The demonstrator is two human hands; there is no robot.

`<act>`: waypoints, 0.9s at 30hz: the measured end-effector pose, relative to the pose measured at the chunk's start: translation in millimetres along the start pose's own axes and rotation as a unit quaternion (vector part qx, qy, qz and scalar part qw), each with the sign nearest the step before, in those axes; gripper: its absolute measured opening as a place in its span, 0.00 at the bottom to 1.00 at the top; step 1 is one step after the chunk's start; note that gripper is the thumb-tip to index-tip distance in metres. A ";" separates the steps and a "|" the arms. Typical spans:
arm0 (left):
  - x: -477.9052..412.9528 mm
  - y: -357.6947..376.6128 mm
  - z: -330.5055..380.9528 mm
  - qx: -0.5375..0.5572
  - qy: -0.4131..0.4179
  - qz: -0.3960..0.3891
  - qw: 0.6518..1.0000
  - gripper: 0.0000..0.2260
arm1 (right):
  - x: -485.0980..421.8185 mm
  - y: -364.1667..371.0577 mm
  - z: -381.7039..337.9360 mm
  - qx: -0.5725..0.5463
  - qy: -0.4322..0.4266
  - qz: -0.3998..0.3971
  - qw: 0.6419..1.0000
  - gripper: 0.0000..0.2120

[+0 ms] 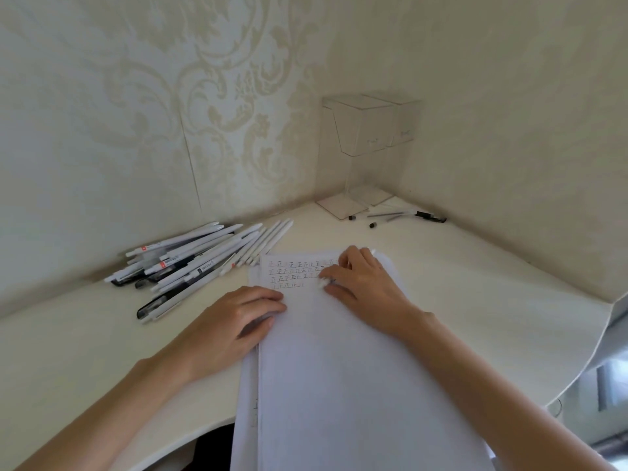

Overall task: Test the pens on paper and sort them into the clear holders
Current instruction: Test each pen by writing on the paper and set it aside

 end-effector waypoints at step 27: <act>-12.1 4.9 14.0 -0.049 0.027 -0.026 0.998 0.16 | 0.5 -69.4 -26.7 -0.103 -0.067 0.367 0.922 0.15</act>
Point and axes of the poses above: each hand's wrist, its own x-axis away from the middle knuckle, its own y-axis out of the palm, z = x × y, the point moved 7 cm from there along -x, towards the middle knuckle, and after that the axes turned 2 degrees about -z, right-handed, at the moved point
